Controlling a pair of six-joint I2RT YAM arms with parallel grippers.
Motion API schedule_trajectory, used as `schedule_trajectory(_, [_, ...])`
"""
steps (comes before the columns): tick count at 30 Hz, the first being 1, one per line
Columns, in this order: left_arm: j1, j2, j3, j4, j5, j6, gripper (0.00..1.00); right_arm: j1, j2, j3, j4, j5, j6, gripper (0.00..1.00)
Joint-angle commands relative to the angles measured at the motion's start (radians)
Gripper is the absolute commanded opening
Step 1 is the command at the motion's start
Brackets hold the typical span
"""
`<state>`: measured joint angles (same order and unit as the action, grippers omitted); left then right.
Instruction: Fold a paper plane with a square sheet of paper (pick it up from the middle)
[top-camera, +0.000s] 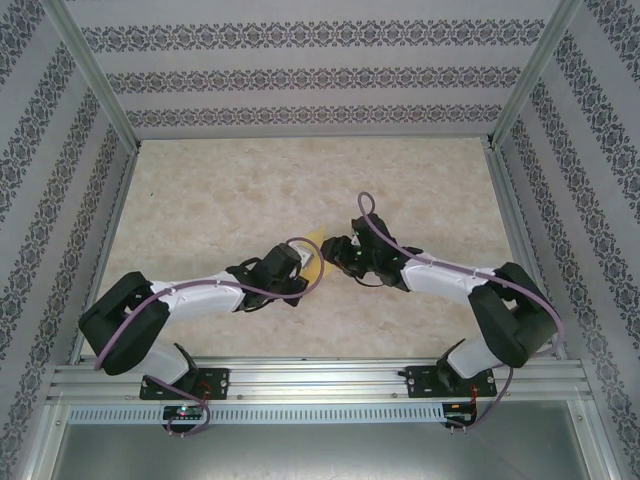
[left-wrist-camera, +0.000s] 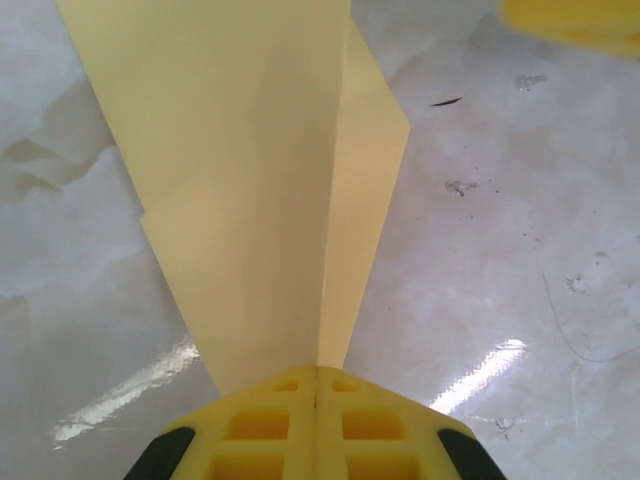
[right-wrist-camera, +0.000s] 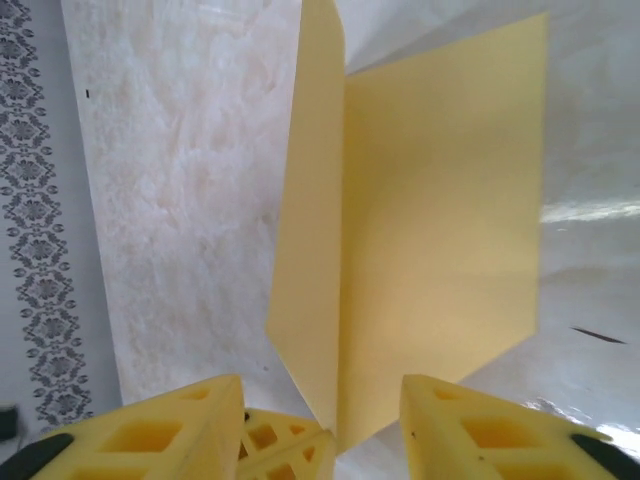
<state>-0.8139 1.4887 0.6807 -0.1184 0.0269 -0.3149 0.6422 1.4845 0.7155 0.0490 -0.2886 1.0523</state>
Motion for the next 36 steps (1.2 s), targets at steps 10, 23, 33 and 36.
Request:
schedule_trajectory(10, [0.127, 0.040, -0.101, 0.217, 0.332, -0.100, 0.00, 0.003, -0.074, -0.039, -0.055, 0.012, -0.067, 0.47])
schedule_trajectory(23, [0.191, 0.028, -0.133, 0.250, 0.400, -0.125, 0.00, 0.066, 0.130, 0.116, -0.032, -0.029, -0.072, 0.51])
schedule_trajectory(33, [0.217, 0.016, -0.126, 0.235, 0.440, -0.115, 0.00, 0.074, 0.224, 0.183, -0.032, -0.043, -0.058, 0.54])
schedule_trajectory(36, [0.217, 0.016, -0.125, 0.228, 0.435, -0.105, 0.00, 0.074, 0.254, 0.212, -0.056, -0.037, -0.052, 0.54])
